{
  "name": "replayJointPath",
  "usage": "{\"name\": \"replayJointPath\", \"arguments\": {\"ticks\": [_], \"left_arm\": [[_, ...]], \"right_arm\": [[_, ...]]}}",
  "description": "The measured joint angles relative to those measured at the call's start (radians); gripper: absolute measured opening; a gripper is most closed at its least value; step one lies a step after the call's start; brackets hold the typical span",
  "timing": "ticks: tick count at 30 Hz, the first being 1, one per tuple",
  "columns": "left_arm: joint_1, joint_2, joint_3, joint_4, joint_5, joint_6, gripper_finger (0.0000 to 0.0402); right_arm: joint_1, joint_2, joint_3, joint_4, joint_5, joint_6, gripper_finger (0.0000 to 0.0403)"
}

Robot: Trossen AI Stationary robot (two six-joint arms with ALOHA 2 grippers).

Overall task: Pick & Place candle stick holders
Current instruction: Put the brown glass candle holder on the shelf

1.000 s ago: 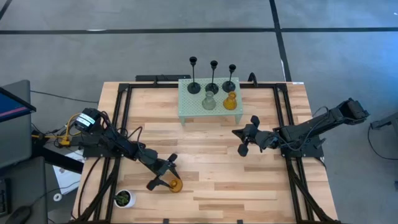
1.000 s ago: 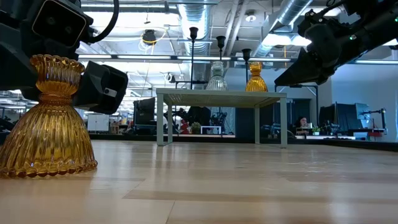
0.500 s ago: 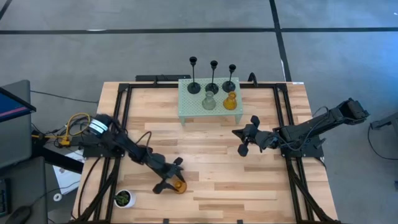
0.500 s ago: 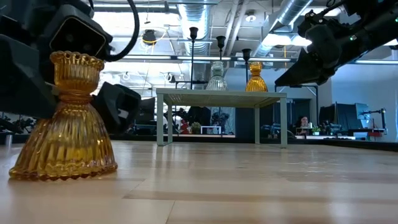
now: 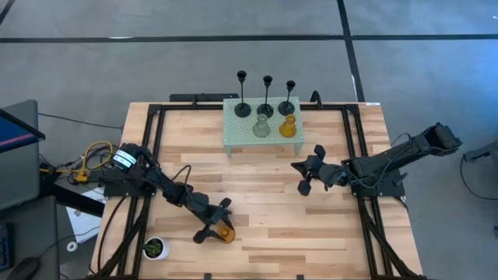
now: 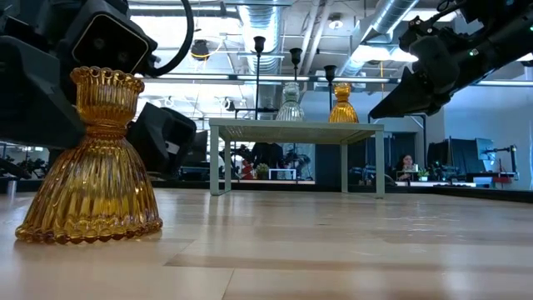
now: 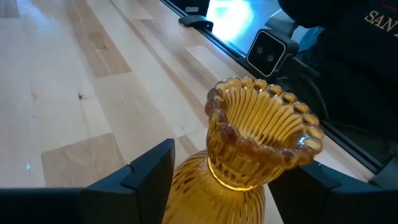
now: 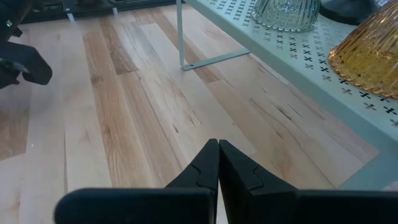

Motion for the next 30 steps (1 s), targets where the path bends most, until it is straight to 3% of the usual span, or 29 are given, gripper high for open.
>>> {"name": "replayJointPath", "arguments": {"ticks": [12, 23, 30], "left_arm": [[0.002, -0.003, 0.001, 0.021, -0.068, -0.002, 0.0164], [0.002, -0.075, -0.002, -0.020, -0.113, -0.104, 0.0133], [0.002, -0.197, -0.002, -0.213, -0.298, -0.164, 0.0132]], "right_arm": [[0.000, 0.000, 0.000, -0.004, 0.000, 0.000, 0.0000], [0.000, 0.000, 0.000, -0.029, 0.000, 0.000, 0.0000], [0.000, 0.000, 0.000, -0.029, 0.000, 0.000, 0.0000]]}}
